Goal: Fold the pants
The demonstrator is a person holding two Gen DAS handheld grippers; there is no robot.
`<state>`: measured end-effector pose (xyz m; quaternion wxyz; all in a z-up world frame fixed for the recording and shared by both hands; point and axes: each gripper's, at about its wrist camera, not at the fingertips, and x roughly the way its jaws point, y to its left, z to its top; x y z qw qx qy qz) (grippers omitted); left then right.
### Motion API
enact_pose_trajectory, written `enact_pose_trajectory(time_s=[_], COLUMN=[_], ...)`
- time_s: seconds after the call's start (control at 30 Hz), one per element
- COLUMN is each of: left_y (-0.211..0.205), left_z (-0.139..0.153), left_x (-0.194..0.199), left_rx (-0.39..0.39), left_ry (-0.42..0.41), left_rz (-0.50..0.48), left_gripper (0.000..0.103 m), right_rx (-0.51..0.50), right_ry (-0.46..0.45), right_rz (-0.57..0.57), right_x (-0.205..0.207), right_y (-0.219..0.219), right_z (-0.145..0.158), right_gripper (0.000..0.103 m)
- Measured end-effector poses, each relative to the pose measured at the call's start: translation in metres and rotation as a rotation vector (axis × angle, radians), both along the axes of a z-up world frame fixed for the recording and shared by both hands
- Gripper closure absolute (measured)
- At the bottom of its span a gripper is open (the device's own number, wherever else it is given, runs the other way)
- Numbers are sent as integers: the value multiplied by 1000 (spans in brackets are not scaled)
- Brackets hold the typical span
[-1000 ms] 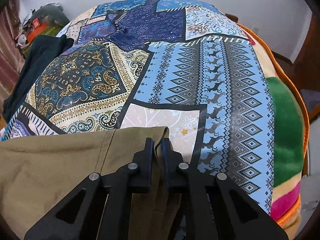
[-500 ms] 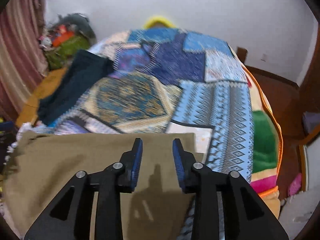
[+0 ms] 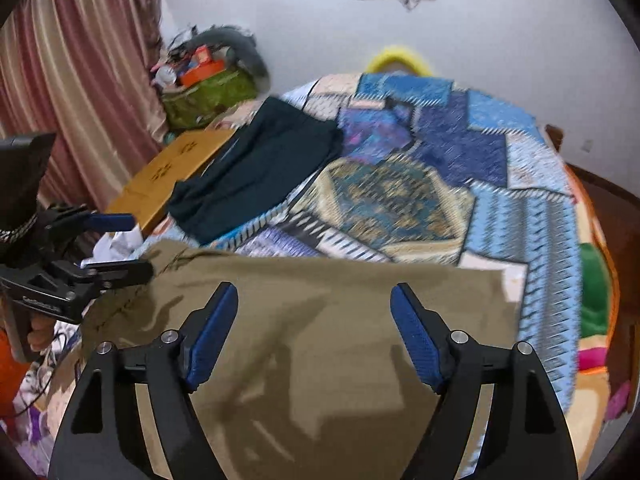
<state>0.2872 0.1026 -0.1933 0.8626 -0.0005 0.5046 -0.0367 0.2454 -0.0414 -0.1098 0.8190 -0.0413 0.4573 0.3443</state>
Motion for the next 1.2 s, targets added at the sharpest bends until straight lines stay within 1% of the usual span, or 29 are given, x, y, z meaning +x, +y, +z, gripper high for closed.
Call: enact_pose_trajectory(time_s=[0.07,0.17,0.23,0.3,0.37,0.43,0.6,0.67,0.73,0.97,1.13,1.2], left_y=[-1,2,3,2,3,5,12,15,16,16,20,19], left_z=[-7,-23,-32,-37,-37,-37,-36,-35,-33,-22,-16,-14], left_x=[0,0,-3,-9,-14,-21,-33,-40,-48,-75,-89,-95], left_rx=[17,7,24,58,77,76,51,38,34,73,72,78], left_ry=[5,55,82,77,61,50,45,50,42,2,-18,-25], left_rz=[10,1,-8,-20,-20,-6,15,21,27,51,72,78], left_gripper=[11,11,11,10,10,10,10,10,10,10,10,10], right_rx=[-9,-58,-92,-83,-64,-65,-107,-111,-91,-45,-77,-93], right_ry=[39,115,141,157,180,177,145,135,147,173,174,157], right_rz=[20,67,90,80,68,66,68,44,14,-86,-152,-166], right_x=[-2,-6,-14,-19,-19,-21,-42,-48,-52,-74,-94,-102], right_y=[8,21,23,17,9,3,-13,-23,-35,-74,-105,-115], right_z=[-11,-35,-49,-55,-53,-52,-51,-49,-47,-48,-52,-52], right_gripper=[27,24,24,24,24,24,24,24,24,24,24,24])
